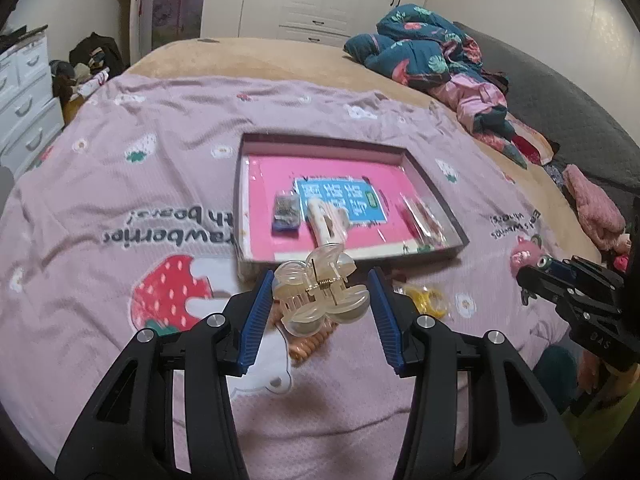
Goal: Organize jewelry
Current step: 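Carry the claw clip with the left tool while the right carries the pompom over the box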
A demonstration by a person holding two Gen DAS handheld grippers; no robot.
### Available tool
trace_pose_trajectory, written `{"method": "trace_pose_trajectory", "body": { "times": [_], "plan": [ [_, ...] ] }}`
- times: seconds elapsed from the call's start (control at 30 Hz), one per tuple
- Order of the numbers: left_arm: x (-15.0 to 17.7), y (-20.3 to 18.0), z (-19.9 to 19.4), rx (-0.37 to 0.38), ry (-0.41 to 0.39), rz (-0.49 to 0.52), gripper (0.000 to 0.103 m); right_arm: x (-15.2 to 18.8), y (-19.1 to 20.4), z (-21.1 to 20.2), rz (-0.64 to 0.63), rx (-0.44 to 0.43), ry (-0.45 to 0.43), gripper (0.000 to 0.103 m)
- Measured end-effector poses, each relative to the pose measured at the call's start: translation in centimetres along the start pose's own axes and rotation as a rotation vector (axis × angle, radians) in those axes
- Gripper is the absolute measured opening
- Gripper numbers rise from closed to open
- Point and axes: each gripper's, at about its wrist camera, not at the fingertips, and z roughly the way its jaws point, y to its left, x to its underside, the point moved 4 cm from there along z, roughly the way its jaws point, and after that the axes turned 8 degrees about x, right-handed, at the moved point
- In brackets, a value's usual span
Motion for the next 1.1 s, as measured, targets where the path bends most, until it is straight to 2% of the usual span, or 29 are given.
{"method": "trace_pose_trajectory", "body": {
  "times": [0.3, 0.53, 1.1],
  "plan": [
    [-2.7, 0.8, -0.2, -0.014, -0.039, 0.0, 0.04, -2.3, -0.2, -0.2, -0.012, 0.004, -0.043, 0.029],
    [-4.5, 0.9, 1.0, -0.01, -0.047, -0.002, 0.04, -4.1, -1.4, 0.2, -0.008, 0.029, -0.074, 0.029],
    [-5.4, 1.8, 6.3, -0.017, 0.008, -0.014, 0.04, -7.0, -5.6, 3.9, 0.03, 0.11, -0.068, 0.029]
  ]
}}
